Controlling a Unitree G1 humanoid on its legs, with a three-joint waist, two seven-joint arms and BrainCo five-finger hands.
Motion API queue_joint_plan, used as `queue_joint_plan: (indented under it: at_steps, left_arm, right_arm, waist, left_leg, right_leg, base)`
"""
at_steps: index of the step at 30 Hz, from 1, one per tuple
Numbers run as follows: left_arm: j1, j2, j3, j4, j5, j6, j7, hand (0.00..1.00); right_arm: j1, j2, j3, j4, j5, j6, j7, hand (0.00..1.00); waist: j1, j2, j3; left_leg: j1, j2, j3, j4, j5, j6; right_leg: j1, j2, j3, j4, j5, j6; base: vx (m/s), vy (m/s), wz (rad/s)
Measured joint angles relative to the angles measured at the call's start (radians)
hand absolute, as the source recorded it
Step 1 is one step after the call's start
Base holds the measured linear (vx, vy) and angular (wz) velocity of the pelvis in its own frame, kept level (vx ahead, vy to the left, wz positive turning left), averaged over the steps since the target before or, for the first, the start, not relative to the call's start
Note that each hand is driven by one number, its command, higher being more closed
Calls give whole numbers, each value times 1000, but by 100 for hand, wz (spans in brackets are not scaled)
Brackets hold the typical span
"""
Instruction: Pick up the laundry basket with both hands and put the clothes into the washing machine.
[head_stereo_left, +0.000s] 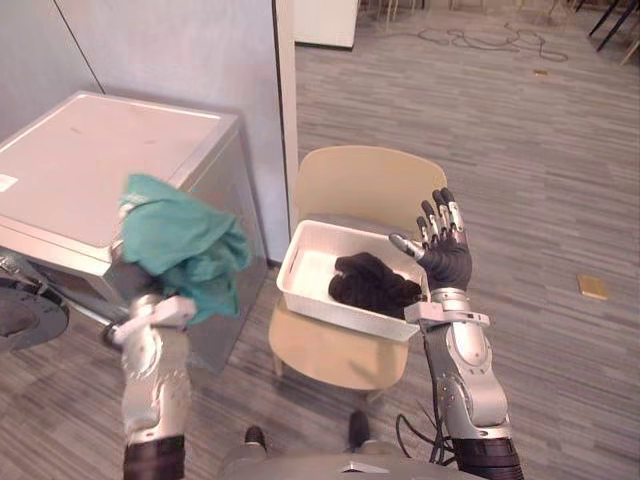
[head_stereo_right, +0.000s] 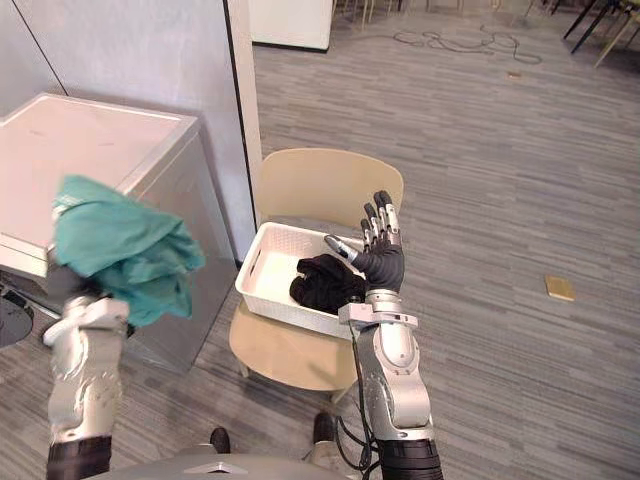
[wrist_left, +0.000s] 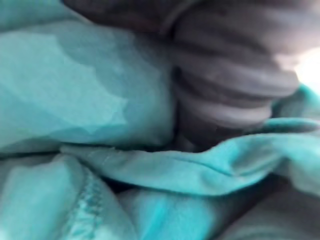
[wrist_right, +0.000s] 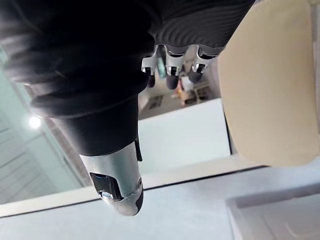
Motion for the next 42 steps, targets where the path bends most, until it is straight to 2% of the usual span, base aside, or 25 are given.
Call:
queue_joint_plan:
  at_steps: [2, 4, 5, 6, 7, 8, 9, 10, 11, 12, 13, 16, 18, 19, 22, 23, 25, 26, 28, 29, 32, 35, 38, 40, 42]
  left_arm:
    - [17, -23, 12, 0, 0, -1, -1, 100]
    - [29, -40, 12, 0, 0, 0, -4, 100]
    - [30, -44, 12, 5, 0, 0, -7, 100]
    - [28, -51, 13, 6, 0, -4, -10, 100]
    - [25, -60, 11, 6, -1, -5, -10, 100]
    - [56, -69, -26, 10, -1, -4, -24, 100]
    - [57, -55, -45, 8, -1, -1, -31, 100]
    - [60, -47, -53, 4, -2, 0, -48, 100]
    - [48, -55, -53, 9, -2, -4, -51, 100]
    - [63, -56, -61, 13, -6, -10, -52, 100]
    - [68, -53, -68, 20, -10, -10, -54, 100]
    - [83, -53, -125, 37, -12, 2, -67, 100]
    - [128, -57, -138, 43, -12, 11, -73, 100]
    - [161, -56, -145, 49, -12, 27, -80, 100]
    - [197, -58, -159, 49, -12, 39, -103, 100]
    - [205, -59, -160, 50, -12, 39, -113, 100]
    - [199, -62, -168, 82, -12, 39, -124, 100]
    - [189, -48, -196, 120, -12, 39, -135, 100]
    - [186, -46, -220, 129, -12, 40, -138, 100]
    - [189, -40, -240, 130, -12, 40, -142, 100]
    - [195, -34, -273, 128, -12, 40, -148, 100]
    - [191, -19, -298, 121, -10, 40, -148, 100]
    - [185, -17, -319, 120, 1, 40, -148, 100]
    - [185, -30, -332, 122, 1, 40, -145, 100]
    - [185, -42, -343, 118, 1, 36, -138, 100]
  right_arm:
    - [0, -15, 0, 0, 2, 1, 19, 0]
    - [0, -12, -13, 0, 0, 10, 19, 0]
    - [0, -12, -22, 0, -2, 22, 18, 0]
    - [-3, -7, -44, 0, -6, 24, 17, 0]
    - [-14, -7, -64, 0, -19, 24, 15, 0]
    - [-9, -30, -116, 0, -43, 25, 9, 0]
    - [6, -29, -142, 1, -42, 26, 7, 0]
    - [36, -14, -190, -2, -42, 23, 10, 0]
    - [50, 0, -215, -1, -42, 18, 11, 0]
    - [78, 18, -236, 0, -42, 19, 9, 0]
    - [91, 27, -241, -2, -42, 17, 9, 0]
    - [106, 77, -280, 2, -42, 19, 9, 0]
    - [108, 116, -286, -2, -42, 18, 10, 0]
    - [113, 128, -288, -2, -42, 18, 10, 0]
    - [134, 134, -320, -12, -42, 18, 8, 0]
    - [134, 135, -336, -13, -42, 18, 7, 0]
    - [143, 155, -367, -14, -57, 19, 8, 0]
    - [189, 174, -388, -31, -75, 21, 6, 0]
    - [228, 174, -397, -57, -78, 21, 6, 0]
    - [265, 178, -400, -101, -78, 20, 7, 0]
    - [274, 182, -397, -134, -69, 10, 10, 0]
    - [274, 182, -395, -134, -60, -2, 9, 0]
    - [274, 184, -396, -135, -60, -3, -19, 0]
    - [293, 189, -389, -148, -59, -4, -49, 0]
    - [303, 187, -368, -174, -59, -4, -58, 0]
  waist:
    - [4, 10, 0]
    - [0, 18, 3]
    - [-5, 20, 7]
    - [-1, -6, 2]
    - [4, 10, 15]
    - [17, 73, 40]
    - [5, 75, 41]
    - [-41, 12, 27]
    - [-37, 7, 25]
    - [-13, 14, 26]
    - [-20, 20, 23]
    - [-29, 30, 24]
    - [-20, 13, 35]
    - [-20, 11, 35]
    - [-40, 5, 47]
    - [-42, 7, 57]
    - [-61, 15, 74]
    - [-116, 19, 83]
    - [-135, 10, 89]
    - [-150, 1, 91]
    - [-145, -9, 97]
    - [-149, -11, 96]
    - [-174, -17, 91]
    - [-184, 0, 87]
    - [-185, 2, 85]
  left_leg:
    - [-42, 9, -36, 37, -8, 4]
    - [-65, 36, -4, 30, -20, 37]
    - [-66, 74, 93, 25, -42, 113]
    - [-79, 118, 206, 111, -89, 164]
    - [-113, 178, 275, 243, -103, 195]
    - [-146, 272, 413, 420, 2, 262]
    - [-141, 252, 424, 371, 27, 231]
    - [-87, 145, 411, 202, 41, 205]
    - [-76, 171, 472, 308, -48, 239]
    - [-2, 243, 585, 467, -167, 221]
    - [26, 258, 611, 468, -185, 198]
    - [47, 241, 653, 340, -236, 56]
    - [24, 206, 645, 322, -218, 66]
    - [1, 155, 616, 286, -214, 79]
    - [-2, 42, 558, 205, -205, 98]
    - [-6, 0, 539, 186, -195, 125]
    - [-15, -62, 465, 171, -190, 181]
    - [-19, -122, 354, 120, -171, 207]
    - [-5, -160, 303, 66, -145, 208]
    - [14, -189, 276, 8, -118, 205]
    - [61, -224, 250, -57, -104, 211]
    - [113, -240, 235, -100, -107, 213]
    - [188, -257, 216, -118, -139, 198]
    - [220, -230, 213, -31, -202, 152]
    - [179, -197, 216, 127, -222, 133]
  right_leg:
    - [1, 13, -44, 4, -9, -14]
    - [1, 18, -106, 22, -12, -29]
    - [8, 17, -161, 31, -16, -42]
    - [26, 1, -217, 17, -30, -58]
    - [36, 0, -255, 32, -30, -62]
    - [36, 25, -308, 161, -106, -66]
    - [29, 11, -323, 186, -178, -59]
    - [29, -23, -346, 174, -189, -91]
    - [33, -41, -409, 186, -180, -93]
    - [60, -38, -486, 197, -176, -93]
    - [69, -38, -531, 194, -176, -93]
    - [68, -55, -721, 170, -147, -80]
    - [72, -88, -766, 155, -129, -67]
    - [66, -118, -770, 160, -122, -48]
    - [45, -192, -759, 198, -122, -48]
    - [21, -238, -718, 260, -119, -54]
    - [-44, -279, -525, 405, -183, -126]
    - [-92, -203, -206, 484, -278, -89]
    - [-117, -137, -62, 506, -321, -58]
    - [-142, -72, 25, 503, -337, -33]
    - [-208, 0, -11, 469, -328, -47]
    - [-263, 22, -80, 445, -305, -70]
    - [-279, 33, -126, 382, -229, -93]
    - [-230, 47, -162, 368, -180, -138]
    - [-189, 51, -164, 358, -215, -139]
  base:
    - [-59, -21, 54]
    - [-39, -55, 88]
    - [12, -76, 118]
    - [28, -73, 117]
    - [19, -46, 125]
    - [-18, -24, 135]
    - [-64, -30, 245]
    - [-52, -26, 241]
    - [-59, -78, 262]
    - [-13, -64, 176]
    - [-31, -57, 195]
    - [-135, 104, 184]
    - [-198, 220, 98]
    - [-178, 261, 79]
    - [-132, 284, 96]
    - [-120, 327, 86]
    - [-87, 318, 133]
    - [-2, 204, 180]
    - [73, 108, 159]
    - [123, 31, 118]
    - [166, 2, 59]
    - [239, -5, 16]
    - [389, -22, 23]
    - [552, -43, 17]
    - [508, -56, 4]
